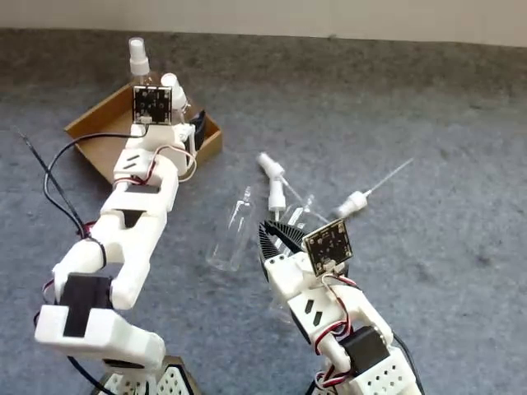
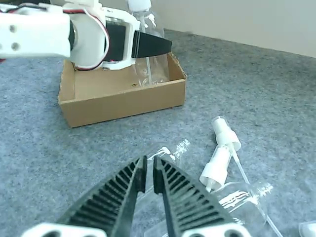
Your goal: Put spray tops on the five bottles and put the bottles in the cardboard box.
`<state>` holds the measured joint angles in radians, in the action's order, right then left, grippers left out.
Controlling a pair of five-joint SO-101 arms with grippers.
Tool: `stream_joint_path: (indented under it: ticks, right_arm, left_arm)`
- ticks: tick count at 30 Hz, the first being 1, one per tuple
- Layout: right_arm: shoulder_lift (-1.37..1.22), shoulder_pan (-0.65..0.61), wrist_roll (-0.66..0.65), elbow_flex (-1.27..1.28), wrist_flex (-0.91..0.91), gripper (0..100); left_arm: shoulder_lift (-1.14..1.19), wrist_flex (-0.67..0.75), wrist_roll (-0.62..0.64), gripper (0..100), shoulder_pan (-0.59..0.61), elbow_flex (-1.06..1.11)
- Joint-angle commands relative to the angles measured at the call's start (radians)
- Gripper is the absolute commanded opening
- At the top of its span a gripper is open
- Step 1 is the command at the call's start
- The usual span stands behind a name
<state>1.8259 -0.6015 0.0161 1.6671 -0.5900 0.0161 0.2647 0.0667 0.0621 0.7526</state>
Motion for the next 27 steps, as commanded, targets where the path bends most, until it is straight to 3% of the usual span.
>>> stream_joint_path:
  ticks: [1, 19, 27]
  right_arm:
    - [0.002, 0.010, 0.006, 0.168, -0.005, 2.5]
    - [0.002, 0.010, 0.006, 0.168, -0.005, 2.5]
    - [0.002, 0.010, 0.006, 0.168, -0.005, 2.5]
  left_arm:
    - [0.042, 0.028, 0.012, 15, 0.012, -0.097]
    - [0.154, 0.026, 0.011, 15, 0.012, -0.165]
    - [-0.013, 0.026, 0.012, 15, 0.010, -0.074]
